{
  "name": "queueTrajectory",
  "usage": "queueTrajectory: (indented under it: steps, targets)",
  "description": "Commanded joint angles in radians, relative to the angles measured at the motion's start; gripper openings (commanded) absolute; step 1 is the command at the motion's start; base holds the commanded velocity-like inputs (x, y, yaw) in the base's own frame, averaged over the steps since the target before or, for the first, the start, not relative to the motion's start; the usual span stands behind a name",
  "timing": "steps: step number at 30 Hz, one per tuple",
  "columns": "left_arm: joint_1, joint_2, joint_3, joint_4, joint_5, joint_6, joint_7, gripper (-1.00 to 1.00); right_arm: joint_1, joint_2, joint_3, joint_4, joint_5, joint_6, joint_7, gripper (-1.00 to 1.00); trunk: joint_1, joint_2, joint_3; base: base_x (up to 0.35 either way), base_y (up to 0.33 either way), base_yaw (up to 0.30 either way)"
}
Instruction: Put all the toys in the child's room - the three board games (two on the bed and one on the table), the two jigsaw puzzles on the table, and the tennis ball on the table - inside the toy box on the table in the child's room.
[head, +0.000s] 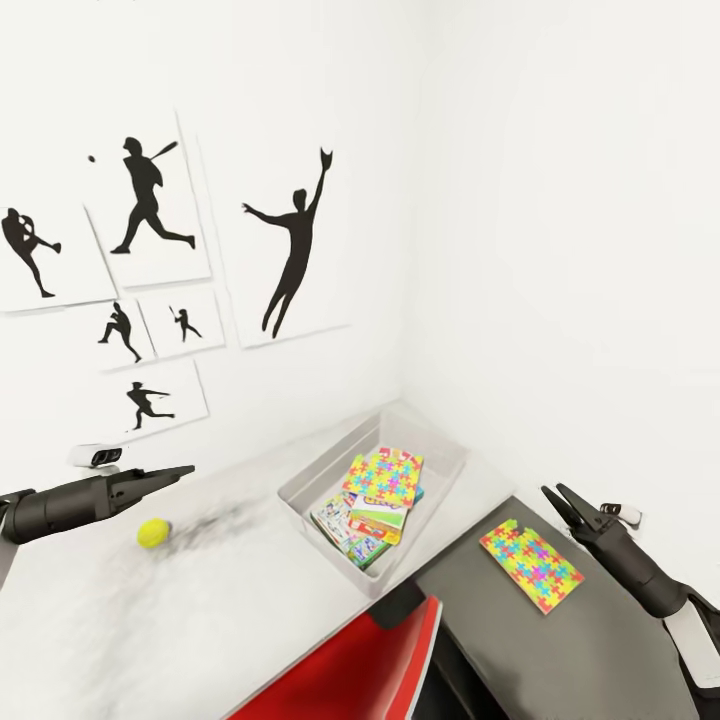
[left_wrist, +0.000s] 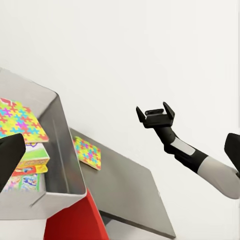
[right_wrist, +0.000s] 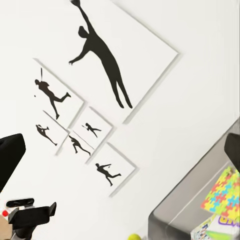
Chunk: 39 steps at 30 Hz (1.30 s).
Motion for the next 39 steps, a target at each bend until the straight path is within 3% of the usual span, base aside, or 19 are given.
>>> queueTrajectory:
  steps: [1,11,26,39]
  targets:
    - [0.0,0.001,0.0,0.0,0.0,0.011,-0.004,1.0,-0.001,0.0,0.0,0.0,-0.004,0.01,0.002,1.0,0.001,-0.002,-0.002,0.0,0.0,-0.25]
    - [-0.001,0.001,0.0,0.0,0.0,0.011,-0.004,1.0,-0.001,0.0,0.0,0.001,-0.004,0.009,0.002,1.0,0.001,-0.002,0.005,0.0,0.0,-0.232]
    - [-0.001,0.001,0.0,0.0,0.0,0.011,-0.004,1.0,-0.001,0.0,0.0,-0.001,-0.004,0.007,-0.002,1.0,0.001,-0.002,0.006,0.0,0.0,-0.018]
    - [-0.001,0.001,0.001,0.0,0.0,0.011,-0.004,1.0,-0.001,0.0,0.0,0.0,-0.004,0.007,-0.004,1.0,0.001,-0.002,0.021,-0.133,0.0,-0.168]
